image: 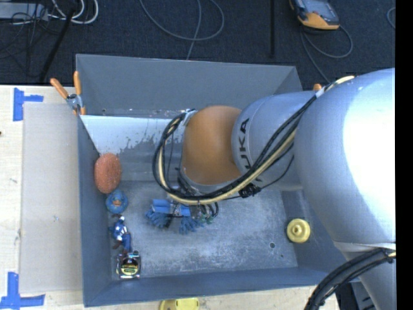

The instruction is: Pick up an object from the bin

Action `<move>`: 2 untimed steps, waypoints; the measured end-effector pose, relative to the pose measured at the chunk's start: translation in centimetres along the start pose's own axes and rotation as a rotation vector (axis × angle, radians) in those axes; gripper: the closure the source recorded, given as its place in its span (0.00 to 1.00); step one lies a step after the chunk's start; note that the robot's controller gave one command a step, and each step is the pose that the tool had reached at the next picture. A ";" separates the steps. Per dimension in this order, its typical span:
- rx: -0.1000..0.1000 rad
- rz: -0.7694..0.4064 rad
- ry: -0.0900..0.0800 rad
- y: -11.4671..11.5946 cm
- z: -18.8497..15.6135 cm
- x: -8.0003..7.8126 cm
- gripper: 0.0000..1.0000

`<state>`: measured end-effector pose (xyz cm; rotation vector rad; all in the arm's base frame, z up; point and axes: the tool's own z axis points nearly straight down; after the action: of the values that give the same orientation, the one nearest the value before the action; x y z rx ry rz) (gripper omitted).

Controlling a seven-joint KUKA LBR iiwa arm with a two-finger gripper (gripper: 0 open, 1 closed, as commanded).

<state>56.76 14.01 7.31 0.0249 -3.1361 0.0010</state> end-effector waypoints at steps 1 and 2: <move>0.000 -0.001 -0.003 0.0 -1.1 -0.1 1.00; -0.001 -0.001 -0.006 0.0 -1.7 -0.1 1.00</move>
Offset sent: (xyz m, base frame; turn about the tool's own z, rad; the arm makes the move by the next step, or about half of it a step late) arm 0.0001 -0.0001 0.0193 0.0000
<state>56.89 14.03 8.98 0.0258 -3.1425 -0.0008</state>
